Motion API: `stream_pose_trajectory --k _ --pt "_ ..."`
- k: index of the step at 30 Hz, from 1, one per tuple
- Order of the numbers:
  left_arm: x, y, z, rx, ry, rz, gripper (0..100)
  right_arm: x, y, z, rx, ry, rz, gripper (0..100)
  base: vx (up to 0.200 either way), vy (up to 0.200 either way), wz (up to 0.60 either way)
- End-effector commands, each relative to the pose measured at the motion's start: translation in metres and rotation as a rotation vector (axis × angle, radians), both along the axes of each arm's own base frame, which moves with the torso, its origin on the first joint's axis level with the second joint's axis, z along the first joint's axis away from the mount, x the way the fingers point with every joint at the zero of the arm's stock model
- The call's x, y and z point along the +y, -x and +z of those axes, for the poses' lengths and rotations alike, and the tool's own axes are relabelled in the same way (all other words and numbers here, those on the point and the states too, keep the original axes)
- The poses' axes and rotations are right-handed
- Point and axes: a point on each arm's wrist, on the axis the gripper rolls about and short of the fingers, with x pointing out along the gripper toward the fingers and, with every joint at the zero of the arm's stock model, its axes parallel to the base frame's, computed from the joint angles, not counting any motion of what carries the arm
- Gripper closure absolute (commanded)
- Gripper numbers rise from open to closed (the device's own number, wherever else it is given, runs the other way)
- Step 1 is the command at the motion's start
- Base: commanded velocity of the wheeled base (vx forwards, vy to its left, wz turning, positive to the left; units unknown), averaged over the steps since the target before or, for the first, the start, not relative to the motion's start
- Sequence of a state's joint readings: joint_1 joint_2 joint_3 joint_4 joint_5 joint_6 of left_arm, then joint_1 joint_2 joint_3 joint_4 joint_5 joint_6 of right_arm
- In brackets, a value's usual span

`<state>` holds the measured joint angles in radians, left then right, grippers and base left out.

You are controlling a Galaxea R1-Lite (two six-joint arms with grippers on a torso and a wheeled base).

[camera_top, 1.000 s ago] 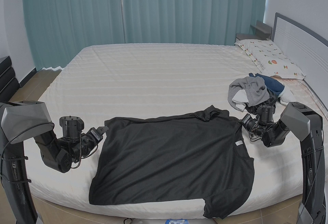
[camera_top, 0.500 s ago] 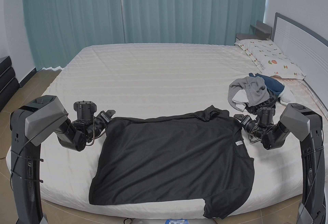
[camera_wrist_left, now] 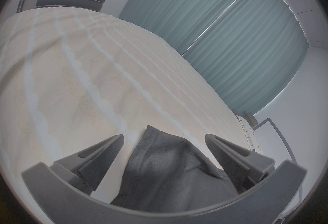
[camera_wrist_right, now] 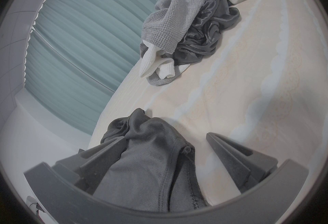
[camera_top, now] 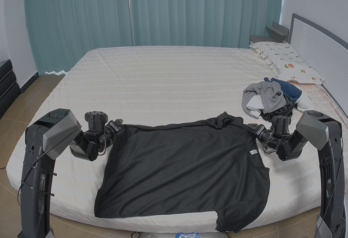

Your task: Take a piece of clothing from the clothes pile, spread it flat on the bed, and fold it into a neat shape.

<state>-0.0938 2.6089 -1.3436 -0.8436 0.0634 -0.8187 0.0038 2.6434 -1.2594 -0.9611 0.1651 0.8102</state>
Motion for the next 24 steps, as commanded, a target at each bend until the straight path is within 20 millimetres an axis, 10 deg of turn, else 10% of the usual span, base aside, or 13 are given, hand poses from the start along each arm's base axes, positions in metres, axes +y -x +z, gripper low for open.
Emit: stream_pose_trajectory --k 1,7,8,24 --pt "0.0 -0.006 -0.008 -0.003 0.002 0.001 0 0.0 0.0 0.0 0.002 -0.001 -0.001 0 0.0 0.0 0.0" --pt "-0.003 -0.014 -0.016 0.003 -0.009 -0.002 0 0.0 0.0 0.0 0.002 -0.001 -0.001 0 0.0 0.0 0.0" --pt "-0.003 -0.016 -0.016 -0.002 -0.007 0.002 100 0.0 0.0 0.0 0.001 -0.001 -0.001 0 0.0 0.0 0.0" --pt "0.01 -0.044 0.003 -0.204 0.005 0.174 100 0.0 -0.002 0.0 -0.006 0.01 -0.023 0 0.0 0.0 0.0"
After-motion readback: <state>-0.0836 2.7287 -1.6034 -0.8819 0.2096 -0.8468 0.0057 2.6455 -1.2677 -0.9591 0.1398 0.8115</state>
